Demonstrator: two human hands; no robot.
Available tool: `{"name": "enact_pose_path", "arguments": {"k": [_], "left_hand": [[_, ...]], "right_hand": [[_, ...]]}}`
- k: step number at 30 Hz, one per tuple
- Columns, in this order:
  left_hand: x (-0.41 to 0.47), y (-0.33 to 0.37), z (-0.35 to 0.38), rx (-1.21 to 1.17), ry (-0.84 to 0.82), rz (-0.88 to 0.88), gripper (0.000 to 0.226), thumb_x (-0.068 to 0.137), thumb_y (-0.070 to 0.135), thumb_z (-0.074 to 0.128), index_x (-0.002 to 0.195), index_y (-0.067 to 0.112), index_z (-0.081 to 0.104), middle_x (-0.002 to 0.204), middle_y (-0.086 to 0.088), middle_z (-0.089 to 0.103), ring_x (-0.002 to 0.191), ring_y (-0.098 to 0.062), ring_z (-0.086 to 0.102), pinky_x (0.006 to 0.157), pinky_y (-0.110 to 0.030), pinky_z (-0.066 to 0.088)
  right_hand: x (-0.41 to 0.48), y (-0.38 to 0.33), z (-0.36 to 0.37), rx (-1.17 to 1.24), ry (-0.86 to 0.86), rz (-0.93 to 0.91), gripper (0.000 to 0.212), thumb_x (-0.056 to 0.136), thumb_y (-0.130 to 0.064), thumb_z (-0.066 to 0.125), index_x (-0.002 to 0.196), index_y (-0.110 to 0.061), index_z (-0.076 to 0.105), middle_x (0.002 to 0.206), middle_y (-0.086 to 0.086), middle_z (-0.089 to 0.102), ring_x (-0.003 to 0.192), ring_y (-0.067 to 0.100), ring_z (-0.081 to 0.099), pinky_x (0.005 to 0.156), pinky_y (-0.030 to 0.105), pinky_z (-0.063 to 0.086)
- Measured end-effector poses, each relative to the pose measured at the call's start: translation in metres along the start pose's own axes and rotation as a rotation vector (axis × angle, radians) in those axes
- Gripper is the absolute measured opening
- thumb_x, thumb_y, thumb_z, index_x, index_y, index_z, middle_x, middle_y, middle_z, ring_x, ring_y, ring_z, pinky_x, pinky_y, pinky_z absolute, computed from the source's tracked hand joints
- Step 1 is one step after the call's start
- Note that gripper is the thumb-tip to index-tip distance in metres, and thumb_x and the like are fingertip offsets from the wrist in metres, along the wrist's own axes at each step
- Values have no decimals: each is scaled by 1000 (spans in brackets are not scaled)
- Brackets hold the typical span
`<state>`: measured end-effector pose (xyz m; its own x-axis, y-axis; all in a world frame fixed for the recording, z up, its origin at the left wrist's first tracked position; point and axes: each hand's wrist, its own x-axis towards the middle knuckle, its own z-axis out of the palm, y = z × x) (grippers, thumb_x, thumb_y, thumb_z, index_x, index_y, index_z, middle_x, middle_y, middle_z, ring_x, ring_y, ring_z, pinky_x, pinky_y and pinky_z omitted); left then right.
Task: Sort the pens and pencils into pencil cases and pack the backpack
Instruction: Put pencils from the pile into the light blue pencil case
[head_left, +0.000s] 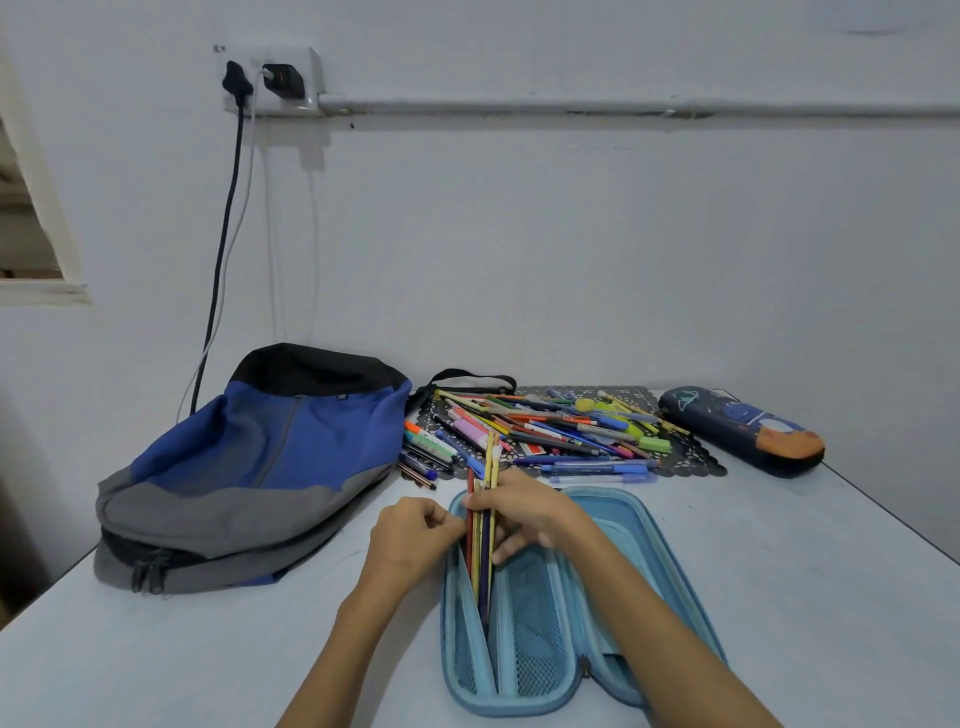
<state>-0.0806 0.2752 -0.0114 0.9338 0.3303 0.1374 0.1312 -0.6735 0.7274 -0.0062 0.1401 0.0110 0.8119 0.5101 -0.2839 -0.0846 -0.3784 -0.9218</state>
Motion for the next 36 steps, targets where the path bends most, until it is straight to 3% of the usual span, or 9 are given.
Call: {"name": "enact_pose_path", "arguments": {"k": [11,16,20,24,30,33,36], "left_hand": [[0,-2,0,13,4,9,24,82,32,70,61,26,61,71,2,67,72,-14,61,66,-27,45],[1,-2,0,9,3,12,23,82,32,69,62,25,62,65,7,64,66,-10,57,57,-22,39],[1,-2,1,8,0,-2,20,80,28,70,61,25,63,68,5,66,68,-12,58,58,-22,40],[3,-3,0,12,-7,-8,17,81,30,70,66,22,66,73,3,69,72,-12,60,60,-23,42],[3,-2,0,2,-13,-16,17,80,30,71,68,19,69,71,3,68,69,-11,59,60,-23,43],[4,-2,0,11,-14,-17,17,80,29,70,69,17,70,73,2,69,71,-12,60,60,-23,43],[5,-2,0,5,-17,-19,18,80,30,70,72,13,73,74,0,70,75,-15,64,62,-25,45]], "right_hand": [[-5,-1,-4,-52,-151,74,7,95,-11,58,94,-5,53,73,10,66,49,16,64,50,28,58],[-7,-1,-8,-53,-127,93,28,94,-23,63,104,1,52,89,23,61,54,25,67,58,36,61],[-8,-6,-11,-135,-64,103,29,100,-11,49,106,16,55,77,27,66,56,28,68,63,38,61],[-9,-8,-15,-229,-11,76,31,96,-5,56,105,24,56,66,24,64,47,24,66,50,30,58],[-7,-10,-23,-353,19,33,30,90,-13,67,95,17,66,62,16,65,44,19,62,46,23,53],[-1,-13,-30,-381,143,-42,25,90,-15,68,85,10,67,65,16,65,49,22,63,48,24,54],[10,-13,-30,-427,298,-187,12,93,-11,62,100,-1,63,86,15,67,54,24,64,48,25,54]]}}
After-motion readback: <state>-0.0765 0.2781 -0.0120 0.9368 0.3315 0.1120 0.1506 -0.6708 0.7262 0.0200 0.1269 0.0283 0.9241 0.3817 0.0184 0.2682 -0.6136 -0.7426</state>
